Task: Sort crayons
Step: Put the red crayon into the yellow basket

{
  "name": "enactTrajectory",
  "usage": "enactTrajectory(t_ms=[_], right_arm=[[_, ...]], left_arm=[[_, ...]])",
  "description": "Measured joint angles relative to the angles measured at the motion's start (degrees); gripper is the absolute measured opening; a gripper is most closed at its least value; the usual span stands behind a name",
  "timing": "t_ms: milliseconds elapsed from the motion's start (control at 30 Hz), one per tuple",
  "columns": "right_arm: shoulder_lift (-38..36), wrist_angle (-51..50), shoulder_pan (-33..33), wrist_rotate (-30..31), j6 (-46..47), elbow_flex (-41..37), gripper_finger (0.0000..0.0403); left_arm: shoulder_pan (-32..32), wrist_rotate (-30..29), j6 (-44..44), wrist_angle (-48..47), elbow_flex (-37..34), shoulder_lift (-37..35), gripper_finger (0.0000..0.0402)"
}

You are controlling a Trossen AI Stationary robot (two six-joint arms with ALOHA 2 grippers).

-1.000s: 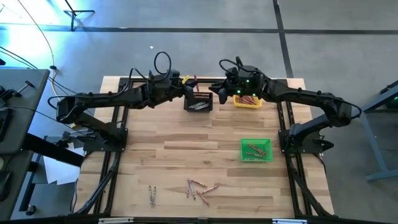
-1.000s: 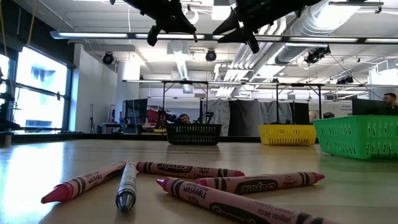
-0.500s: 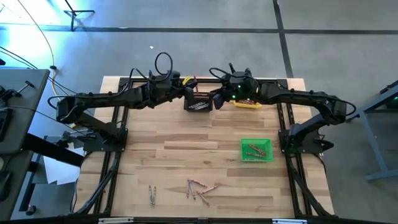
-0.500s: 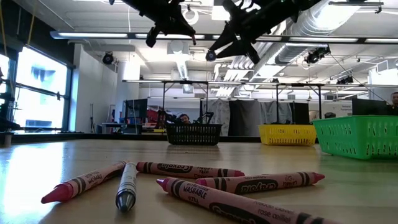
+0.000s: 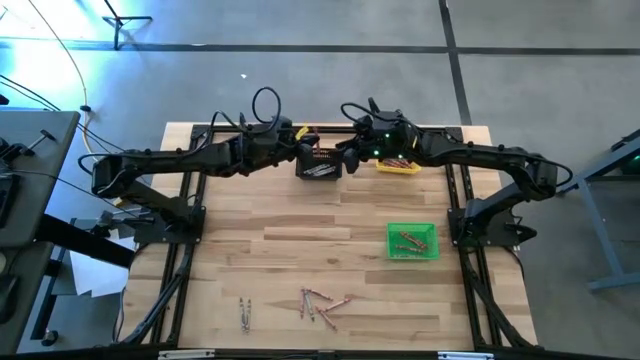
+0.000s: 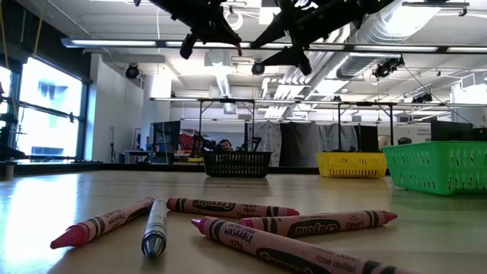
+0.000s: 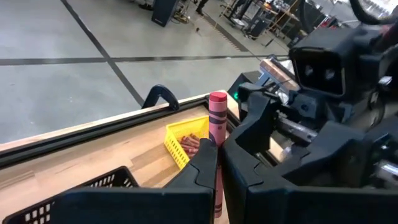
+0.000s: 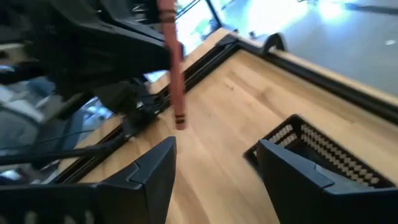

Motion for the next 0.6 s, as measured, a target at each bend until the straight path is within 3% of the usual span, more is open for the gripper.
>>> enactTrajectory(t_ms=[600], right_arm=[[2.96,3.71,1.57,-2.68,2.59,-0.02,0.0209]], left_arm=[[-2.35,-1.07,-4.95,3.64,0.02,2.61,0.0]])
